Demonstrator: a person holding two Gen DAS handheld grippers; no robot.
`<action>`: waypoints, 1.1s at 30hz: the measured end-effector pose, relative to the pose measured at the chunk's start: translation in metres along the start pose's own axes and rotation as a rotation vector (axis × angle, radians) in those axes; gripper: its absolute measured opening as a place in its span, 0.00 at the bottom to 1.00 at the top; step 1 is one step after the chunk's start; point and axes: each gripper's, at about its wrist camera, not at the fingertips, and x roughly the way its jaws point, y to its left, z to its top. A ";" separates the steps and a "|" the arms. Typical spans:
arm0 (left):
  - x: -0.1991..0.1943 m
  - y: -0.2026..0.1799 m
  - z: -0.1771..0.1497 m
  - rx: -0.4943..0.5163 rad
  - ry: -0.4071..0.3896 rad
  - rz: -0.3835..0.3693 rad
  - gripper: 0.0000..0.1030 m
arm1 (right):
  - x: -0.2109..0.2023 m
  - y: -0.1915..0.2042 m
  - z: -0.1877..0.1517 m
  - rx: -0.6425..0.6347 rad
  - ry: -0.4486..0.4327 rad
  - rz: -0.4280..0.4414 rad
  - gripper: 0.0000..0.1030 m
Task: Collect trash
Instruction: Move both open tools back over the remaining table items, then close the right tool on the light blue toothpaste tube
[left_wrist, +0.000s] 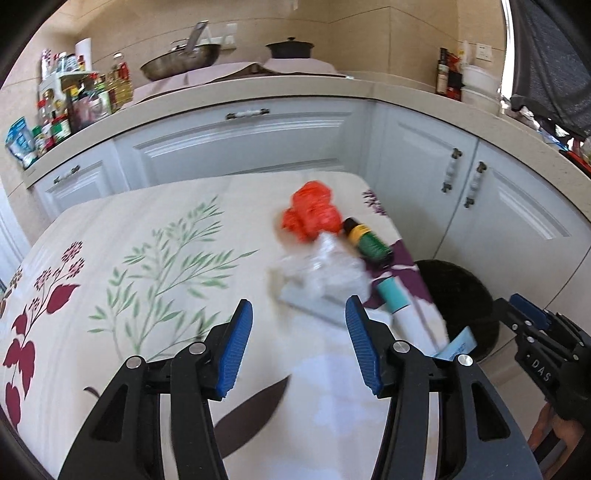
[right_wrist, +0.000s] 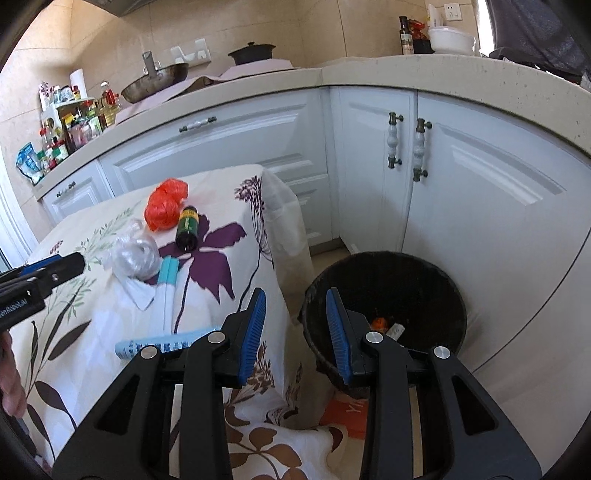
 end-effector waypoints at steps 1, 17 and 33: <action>0.000 0.004 -0.002 -0.003 0.003 0.004 0.51 | 0.000 0.001 -0.001 -0.001 0.003 -0.002 0.32; -0.004 0.026 -0.019 -0.024 0.013 0.014 0.51 | -0.013 0.028 -0.003 -0.003 -0.007 0.097 0.52; -0.003 0.034 -0.020 -0.040 0.016 0.008 0.51 | -0.005 0.062 -0.009 -0.091 0.045 0.151 0.61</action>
